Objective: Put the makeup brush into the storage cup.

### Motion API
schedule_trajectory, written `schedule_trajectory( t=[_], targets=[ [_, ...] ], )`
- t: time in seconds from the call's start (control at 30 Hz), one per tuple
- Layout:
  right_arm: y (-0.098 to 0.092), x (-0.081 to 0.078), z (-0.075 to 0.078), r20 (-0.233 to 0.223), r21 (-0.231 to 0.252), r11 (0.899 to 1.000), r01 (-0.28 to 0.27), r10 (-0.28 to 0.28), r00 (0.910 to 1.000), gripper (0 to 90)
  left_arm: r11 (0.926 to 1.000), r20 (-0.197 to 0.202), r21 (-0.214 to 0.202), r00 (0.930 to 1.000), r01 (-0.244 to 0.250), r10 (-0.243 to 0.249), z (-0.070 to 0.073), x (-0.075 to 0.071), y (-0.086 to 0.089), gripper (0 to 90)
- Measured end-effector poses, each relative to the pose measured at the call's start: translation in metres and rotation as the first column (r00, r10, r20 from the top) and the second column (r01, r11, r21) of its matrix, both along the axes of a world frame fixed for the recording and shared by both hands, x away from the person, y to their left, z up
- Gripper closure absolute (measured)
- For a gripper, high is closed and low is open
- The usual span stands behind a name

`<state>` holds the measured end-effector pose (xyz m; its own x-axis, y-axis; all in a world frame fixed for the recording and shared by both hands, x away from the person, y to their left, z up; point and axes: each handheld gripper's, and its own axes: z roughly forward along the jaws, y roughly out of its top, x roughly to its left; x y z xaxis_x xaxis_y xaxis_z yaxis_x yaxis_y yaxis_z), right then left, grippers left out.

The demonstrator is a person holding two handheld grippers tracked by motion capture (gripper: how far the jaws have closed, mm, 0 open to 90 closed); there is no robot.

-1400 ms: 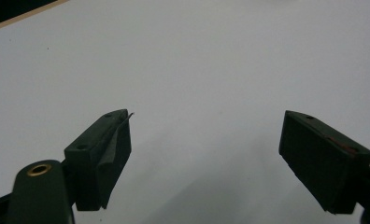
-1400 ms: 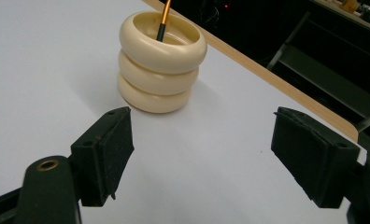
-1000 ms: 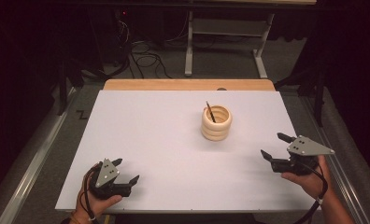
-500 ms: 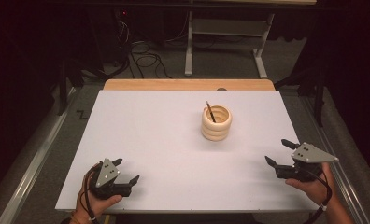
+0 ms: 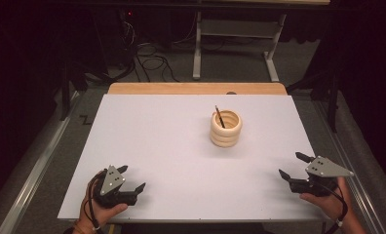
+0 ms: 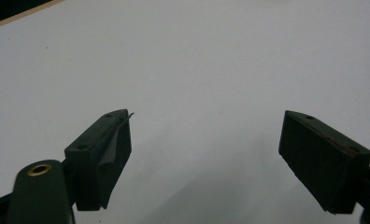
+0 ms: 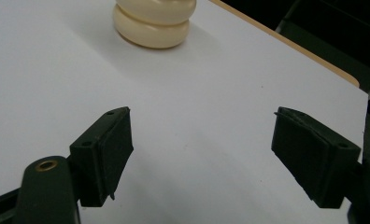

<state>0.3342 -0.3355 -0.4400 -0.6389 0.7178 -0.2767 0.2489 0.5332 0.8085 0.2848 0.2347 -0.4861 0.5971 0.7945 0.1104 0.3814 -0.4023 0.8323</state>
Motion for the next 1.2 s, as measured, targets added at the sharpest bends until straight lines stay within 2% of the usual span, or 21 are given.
schedule_trajectory(
  t=[0.77, 1.2],
  targets=[
    [-0.033, -0.021, -0.023, -0.03, 0.093, 0.994, 0.06, -0.057, 0.9979, 21.0, 1.0, -0.001, 0.004, 1.0, 0.0, 0.0, 0.0, 0.001, -0.001, 17.9],
    [-0.042, -0.027, -0.031, -0.04, 0.111, 0.99, 0.083, -0.079, 0.996, 20.8, 1.0, 0.005, 0.004, 1.0, -0.001, 0.001, 0.001, 0.0, -0.002, 17.9]
  ],
)
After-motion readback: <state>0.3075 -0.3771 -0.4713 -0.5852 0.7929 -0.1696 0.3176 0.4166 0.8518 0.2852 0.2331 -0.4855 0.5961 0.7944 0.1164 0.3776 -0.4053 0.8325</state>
